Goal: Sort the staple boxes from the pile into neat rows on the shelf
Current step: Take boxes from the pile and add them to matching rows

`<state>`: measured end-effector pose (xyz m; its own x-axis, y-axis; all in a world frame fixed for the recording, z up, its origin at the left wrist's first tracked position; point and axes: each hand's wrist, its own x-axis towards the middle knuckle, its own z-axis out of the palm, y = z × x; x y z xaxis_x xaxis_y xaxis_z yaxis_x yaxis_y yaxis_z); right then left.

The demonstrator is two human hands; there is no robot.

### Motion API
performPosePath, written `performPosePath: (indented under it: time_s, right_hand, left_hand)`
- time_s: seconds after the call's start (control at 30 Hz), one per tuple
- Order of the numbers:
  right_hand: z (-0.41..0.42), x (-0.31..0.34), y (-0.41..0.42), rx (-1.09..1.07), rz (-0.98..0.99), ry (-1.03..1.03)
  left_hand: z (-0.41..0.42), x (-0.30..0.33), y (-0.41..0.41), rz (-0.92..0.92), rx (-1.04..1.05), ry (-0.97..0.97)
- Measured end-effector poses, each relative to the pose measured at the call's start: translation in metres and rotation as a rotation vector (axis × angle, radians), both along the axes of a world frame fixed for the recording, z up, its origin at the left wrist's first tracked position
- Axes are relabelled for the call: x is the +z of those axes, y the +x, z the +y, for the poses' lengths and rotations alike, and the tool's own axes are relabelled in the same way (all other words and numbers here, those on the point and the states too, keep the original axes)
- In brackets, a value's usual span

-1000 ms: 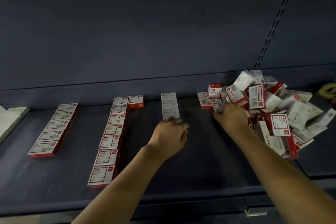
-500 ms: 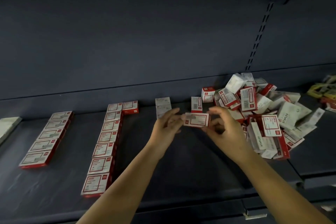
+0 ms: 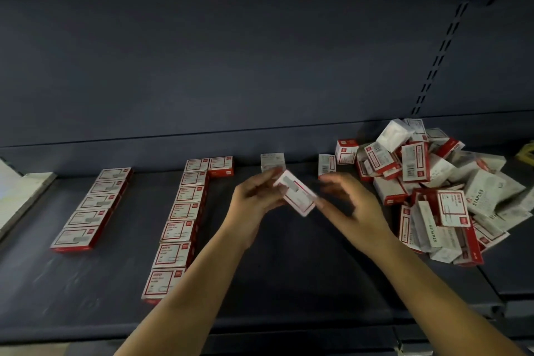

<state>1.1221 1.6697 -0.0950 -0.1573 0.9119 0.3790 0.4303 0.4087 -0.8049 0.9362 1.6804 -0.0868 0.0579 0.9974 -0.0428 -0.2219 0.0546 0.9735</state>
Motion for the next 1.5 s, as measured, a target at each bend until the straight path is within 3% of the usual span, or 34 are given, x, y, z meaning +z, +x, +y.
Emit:
performPosePath:
  time_s: [0.1, 0.23, 0.53, 0.83, 1.07, 1.13, 1.2, 1.3, 1.4, 1.5]
  right_hand:
    - [-0.002, 0.008, -0.012, 0.066, 0.080, -0.102]
    - [-0.002, 0.015, -0.030, 0.208, 0.235, -0.326]
    - [-0.003, 0.017, -0.037, 0.221, 0.873, -0.606]
    - [-0.011, 0.018, -0.046, 0.248, 0.858, -0.632]
    - [-0.005, 0.019, -0.067, 0.267, 0.661, -0.635]
    - [0.001, 0.017, -0.074, 0.170, 0.431, -0.440]
    - [0.006, 0.014, -0.079, 0.086, 0.057, -0.102]
    - [0.016, 0.009, -0.093, 0.171, -0.355, 0.253]
    - [0.025, 0.011, -0.111, 0.180, -0.559, 0.348]
    - [0.034, 0.016, -0.130, 0.199, -0.564, 0.291]
  left_hand:
    - [0.004, 0.010, -0.003, 0.044, 0.042, 0.052]
    - [-0.001, 0.016, -0.003, 0.144, -0.051, 0.118]
    - [-0.015, 0.006, -0.018, -0.161, -0.043, -0.011]
    - [-0.027, 0.003, -0.032, -0.191, 0.002, -0.024]
    - [-0.027, 0.008, -0.048, -0.113, 0.074, -0.071]
    - [-0.025, 0.008, -0.057, -0.108, 0.083, -0.081]
    - [-0.024, 0.009, -0.065, -0.106, 0.095, -0.102]
    - [-0.025, 0.008, -0.078, -0.093, 0.103, -0.137]
    - [-0.024, 0.010, -0.094, -0.039, 0.084, -0.155]
    - [-0.019, 0.014, -0.112, 0.029, 0.096, -0.140]
